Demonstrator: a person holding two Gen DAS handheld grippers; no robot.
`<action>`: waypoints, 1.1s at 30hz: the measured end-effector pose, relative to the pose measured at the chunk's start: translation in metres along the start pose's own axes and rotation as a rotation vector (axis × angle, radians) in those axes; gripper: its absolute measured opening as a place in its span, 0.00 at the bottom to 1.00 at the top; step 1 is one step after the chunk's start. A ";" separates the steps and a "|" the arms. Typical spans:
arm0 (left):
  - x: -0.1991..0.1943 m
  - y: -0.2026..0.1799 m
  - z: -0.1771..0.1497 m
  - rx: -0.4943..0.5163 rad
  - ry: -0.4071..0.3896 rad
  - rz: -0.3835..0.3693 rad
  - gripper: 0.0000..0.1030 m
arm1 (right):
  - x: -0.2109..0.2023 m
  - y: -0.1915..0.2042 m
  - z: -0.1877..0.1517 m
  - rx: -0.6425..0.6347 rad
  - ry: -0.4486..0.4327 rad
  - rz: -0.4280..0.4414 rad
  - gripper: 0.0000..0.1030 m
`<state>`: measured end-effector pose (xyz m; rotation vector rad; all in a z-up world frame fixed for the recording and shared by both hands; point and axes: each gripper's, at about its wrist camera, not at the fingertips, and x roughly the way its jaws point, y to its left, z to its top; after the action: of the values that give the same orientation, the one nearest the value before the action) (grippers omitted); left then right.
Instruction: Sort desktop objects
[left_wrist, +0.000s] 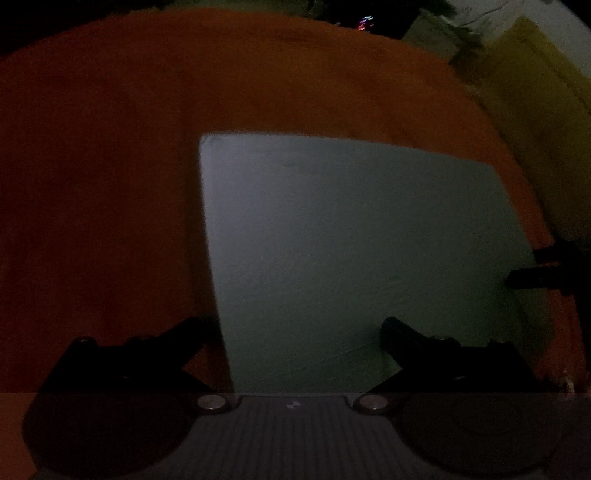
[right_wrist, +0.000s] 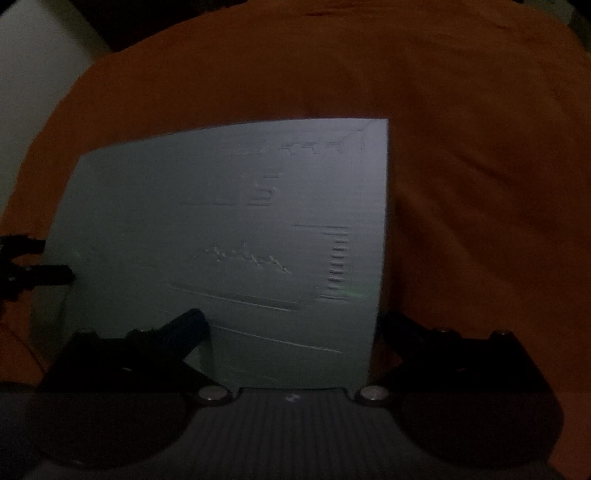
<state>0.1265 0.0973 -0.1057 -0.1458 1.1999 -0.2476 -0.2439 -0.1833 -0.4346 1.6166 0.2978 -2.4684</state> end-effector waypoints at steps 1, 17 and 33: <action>-0.004 -0.002 -0.002 -0.001 0.004 0.006 0.99 | -0.003 0.005 -0.001 -0.010 -0.010 -0.011 1.00; -0.106 -0.054 0.022 0.153 -0.155 0.128 1.00 | -0.111 0.093 0.001 -0.154 -0.251 -0.145 1.00; -0.161 -0.148 -0.100 0.022 -0.283 0.430 1.00 | -0.141 0.170 -0.104 0.042 -0.244 -0.329 1.00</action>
<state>-0.0383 -0.0010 0.0392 0.0956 0.9189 0.1342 -0.0531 -0.3144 -0.3579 1.3516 0.5145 -2.8986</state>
